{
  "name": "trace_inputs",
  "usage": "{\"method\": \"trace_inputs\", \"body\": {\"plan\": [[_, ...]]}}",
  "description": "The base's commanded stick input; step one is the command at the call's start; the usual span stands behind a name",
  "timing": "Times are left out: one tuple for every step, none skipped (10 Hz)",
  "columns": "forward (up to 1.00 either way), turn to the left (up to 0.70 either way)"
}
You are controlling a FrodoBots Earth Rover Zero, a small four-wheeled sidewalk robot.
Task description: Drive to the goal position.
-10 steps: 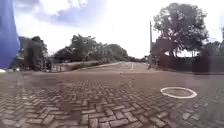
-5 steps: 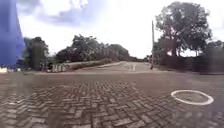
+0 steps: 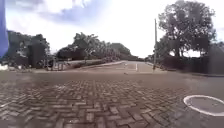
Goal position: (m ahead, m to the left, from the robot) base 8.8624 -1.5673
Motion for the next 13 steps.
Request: {"method": "trace_inputs", "body": {"plan": [[0.70,0.00],[0.70,0.00],[0.70,-0.16],[0.70,-0.27],[0.70,-0.27],[0.70,-0.27],[0.70,-0.27],[0.70,-0.05],[0.70,0.00],[0.70,0.00],[0.70,0.00],[0.70,0.00],[0.70,0.00]]}}
